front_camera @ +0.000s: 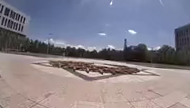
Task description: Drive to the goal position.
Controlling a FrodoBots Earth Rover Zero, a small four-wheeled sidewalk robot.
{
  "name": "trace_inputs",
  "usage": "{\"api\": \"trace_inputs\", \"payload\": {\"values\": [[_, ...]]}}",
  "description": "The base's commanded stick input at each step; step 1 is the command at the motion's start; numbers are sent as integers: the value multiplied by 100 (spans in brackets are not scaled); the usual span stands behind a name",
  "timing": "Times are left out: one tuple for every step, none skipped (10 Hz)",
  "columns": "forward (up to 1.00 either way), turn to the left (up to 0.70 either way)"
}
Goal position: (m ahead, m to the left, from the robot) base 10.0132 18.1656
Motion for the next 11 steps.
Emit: {"api": "trace_inputs", "payload": {"values": [[27,0],[27,0],[27,0],[27,0],[27,0],[27,0],[27,0],[27,0],[27,0],[27,0],[27,0]]}}
